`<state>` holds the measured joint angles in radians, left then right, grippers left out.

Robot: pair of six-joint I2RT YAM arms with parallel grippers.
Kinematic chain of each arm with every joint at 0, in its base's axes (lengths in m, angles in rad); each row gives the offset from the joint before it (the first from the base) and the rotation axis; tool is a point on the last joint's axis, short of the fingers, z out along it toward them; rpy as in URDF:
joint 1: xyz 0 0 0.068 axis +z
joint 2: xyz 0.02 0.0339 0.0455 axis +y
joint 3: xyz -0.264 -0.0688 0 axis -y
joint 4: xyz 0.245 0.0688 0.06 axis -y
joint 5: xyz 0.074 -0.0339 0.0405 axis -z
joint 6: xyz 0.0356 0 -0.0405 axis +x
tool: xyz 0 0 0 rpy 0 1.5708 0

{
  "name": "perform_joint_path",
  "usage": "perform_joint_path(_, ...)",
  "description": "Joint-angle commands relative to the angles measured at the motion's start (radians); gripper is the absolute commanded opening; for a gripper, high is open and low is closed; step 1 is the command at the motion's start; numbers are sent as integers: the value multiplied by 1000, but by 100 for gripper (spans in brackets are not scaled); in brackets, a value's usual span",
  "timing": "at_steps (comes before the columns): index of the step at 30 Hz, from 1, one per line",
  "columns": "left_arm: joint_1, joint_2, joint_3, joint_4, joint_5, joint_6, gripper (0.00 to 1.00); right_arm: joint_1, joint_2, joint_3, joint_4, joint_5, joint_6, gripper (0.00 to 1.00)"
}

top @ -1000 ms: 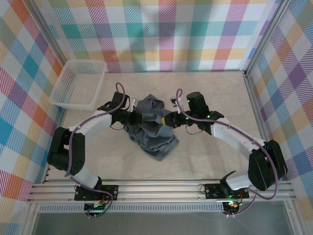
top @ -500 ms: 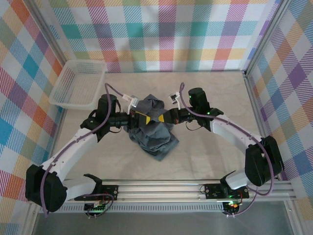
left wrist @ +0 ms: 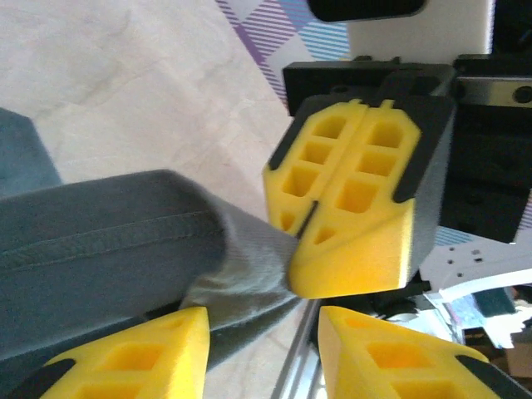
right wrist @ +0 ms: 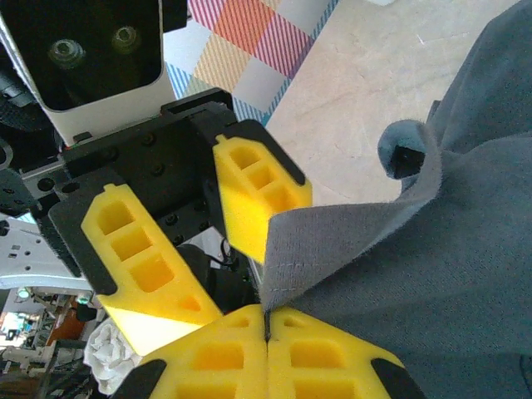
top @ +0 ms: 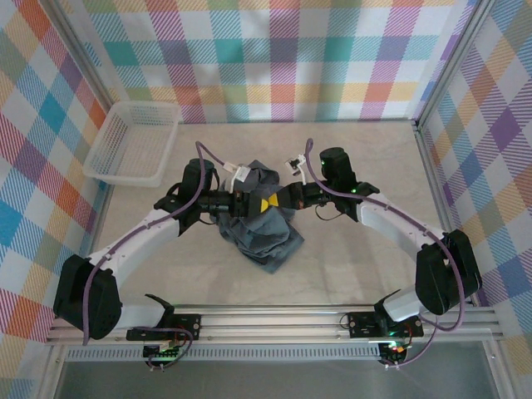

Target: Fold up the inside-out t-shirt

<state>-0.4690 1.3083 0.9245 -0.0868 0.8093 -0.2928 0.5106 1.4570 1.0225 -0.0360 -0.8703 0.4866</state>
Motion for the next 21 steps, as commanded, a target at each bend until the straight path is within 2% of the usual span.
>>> perform_joint_path(1,1,-35,58,-96,-107,72,43,-3,3,30,33,-38,-5,0)
perform_joint_path(6,10,-11,66,-56,-96,45,45,-3,2,30,31,-43,-5,0)
perform_joint_path(9,10,10,72,0,-26,15,45,-2,2,30,30,-42,-7,0)
perform_joint_path(12,9,24,71,27,31,-1,39,-3,4,32,29,-35,-7,0)
perform_joint_path(15,9,26,71,-4,45,10,29,-3,3,33,28,-17,-9,0)
perform_joint_path(18,9,17,72,-34,47,13,10,-7,2,31,11,41,-14,0)
perform_joint_path(19,9,10,71,-36,45,0,2,-9,3,33,-12,79,-22,3)
perform_joint_path(21,12,-3,92,-46,0,-72,0,-8,8,47,-93,189,-70,5)
